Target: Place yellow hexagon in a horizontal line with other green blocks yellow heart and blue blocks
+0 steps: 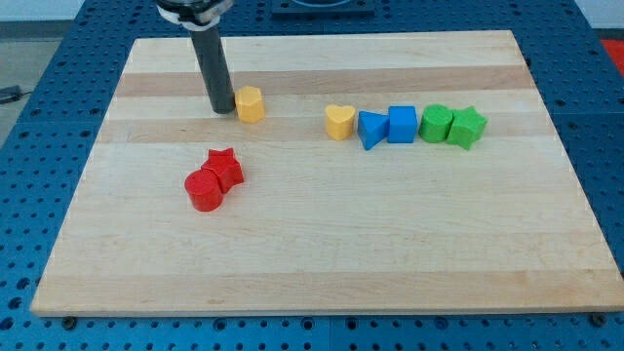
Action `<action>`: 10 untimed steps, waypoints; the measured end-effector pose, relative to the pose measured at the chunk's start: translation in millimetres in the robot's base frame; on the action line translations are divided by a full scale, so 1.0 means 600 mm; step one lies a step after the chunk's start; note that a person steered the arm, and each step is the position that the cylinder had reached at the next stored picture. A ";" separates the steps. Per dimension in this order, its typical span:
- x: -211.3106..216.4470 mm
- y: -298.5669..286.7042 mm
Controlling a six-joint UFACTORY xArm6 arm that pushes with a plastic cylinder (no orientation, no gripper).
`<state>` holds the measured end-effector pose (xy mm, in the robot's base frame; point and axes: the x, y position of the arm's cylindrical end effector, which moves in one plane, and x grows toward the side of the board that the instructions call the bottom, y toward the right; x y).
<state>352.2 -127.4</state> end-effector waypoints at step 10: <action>0.089 0.101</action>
